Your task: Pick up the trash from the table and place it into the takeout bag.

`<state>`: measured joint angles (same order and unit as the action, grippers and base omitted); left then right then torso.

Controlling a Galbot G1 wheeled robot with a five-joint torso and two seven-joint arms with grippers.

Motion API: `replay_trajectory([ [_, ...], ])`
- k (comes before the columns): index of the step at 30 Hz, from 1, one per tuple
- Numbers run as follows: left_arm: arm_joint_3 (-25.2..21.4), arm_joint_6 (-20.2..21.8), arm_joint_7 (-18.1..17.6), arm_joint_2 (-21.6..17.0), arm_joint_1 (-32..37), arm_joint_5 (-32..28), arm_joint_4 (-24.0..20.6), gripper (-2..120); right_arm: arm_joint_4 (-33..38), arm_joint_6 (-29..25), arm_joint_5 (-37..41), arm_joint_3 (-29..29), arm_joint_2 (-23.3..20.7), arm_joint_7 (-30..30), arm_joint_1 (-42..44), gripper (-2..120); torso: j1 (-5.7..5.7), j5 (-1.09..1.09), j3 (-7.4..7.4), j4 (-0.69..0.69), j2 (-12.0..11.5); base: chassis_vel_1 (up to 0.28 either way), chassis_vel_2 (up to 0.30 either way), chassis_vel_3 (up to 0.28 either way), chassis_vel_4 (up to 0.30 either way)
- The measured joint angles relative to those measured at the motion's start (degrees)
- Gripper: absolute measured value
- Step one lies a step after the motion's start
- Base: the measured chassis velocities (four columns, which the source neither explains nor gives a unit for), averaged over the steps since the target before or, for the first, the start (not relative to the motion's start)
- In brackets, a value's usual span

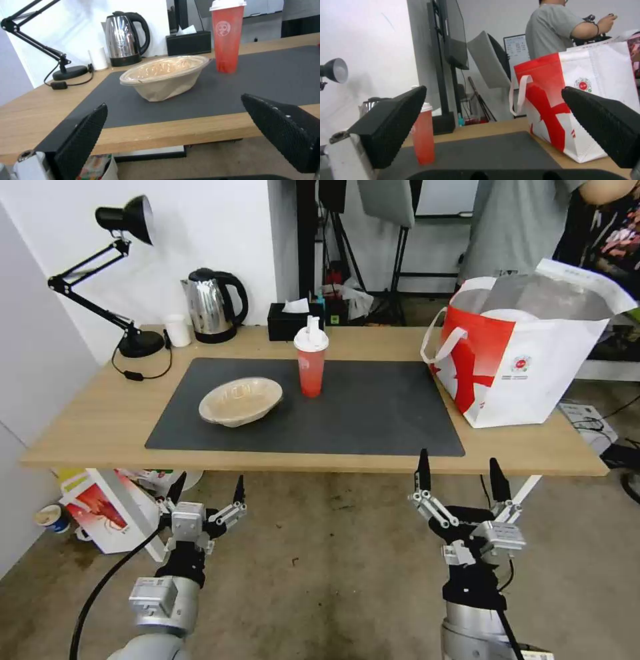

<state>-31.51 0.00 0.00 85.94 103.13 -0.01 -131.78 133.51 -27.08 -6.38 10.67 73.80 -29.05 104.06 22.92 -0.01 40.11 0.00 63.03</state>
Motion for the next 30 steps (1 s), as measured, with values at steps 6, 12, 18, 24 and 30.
replay_trajectory([
  [6,0.0,0.0,0.0,0.0,0.0,0.0,0.0,100,-0.5,-0.3,-0.6,-0.2,-0.4,0.3,0.3,100,0.00,0.01,0.00,0.00,0.0,0.000,0.000,0.000,0.000],
  [12,0.0,0.0,0.0,0.0,0.0,0.0,0.0,100,-0.6,-0.3,-0.7,-0.2,-0.8,0.4,0.2,100,0.00,0.01,0.00,0.00,0.0,0.000,0.000,0.000,0.000],
  [18,0.0,0.0,0.0,0.0,0.0,0.0,0.0,100,-0.6,-0.2,-0.7,-0.4,-0.9,0.5,0.3,100,0.00,0.00,0.00,0.00,0.0,0.000,0.000,0.000,0.000],
  [24,0.0,0.0,0.0,0.0,0.0,0.0,0.0,100,-0.6,-0.1,-0.7,-0.4,-1.4,0.7,0.2,100,0.00,0.01,0.00,0.00,0.0,0.000,0.000,0.000,0.000],
  [30,0.0,0.0,0.0,0.0,0.0,0.0,0.0,100,-0.6,-0.1,-0.6,-0.5,-1.9,0.7,0.5,100,0.00,0.00,0.00,0.00,0.0,0.000,0.000,0.000,0.000],
])
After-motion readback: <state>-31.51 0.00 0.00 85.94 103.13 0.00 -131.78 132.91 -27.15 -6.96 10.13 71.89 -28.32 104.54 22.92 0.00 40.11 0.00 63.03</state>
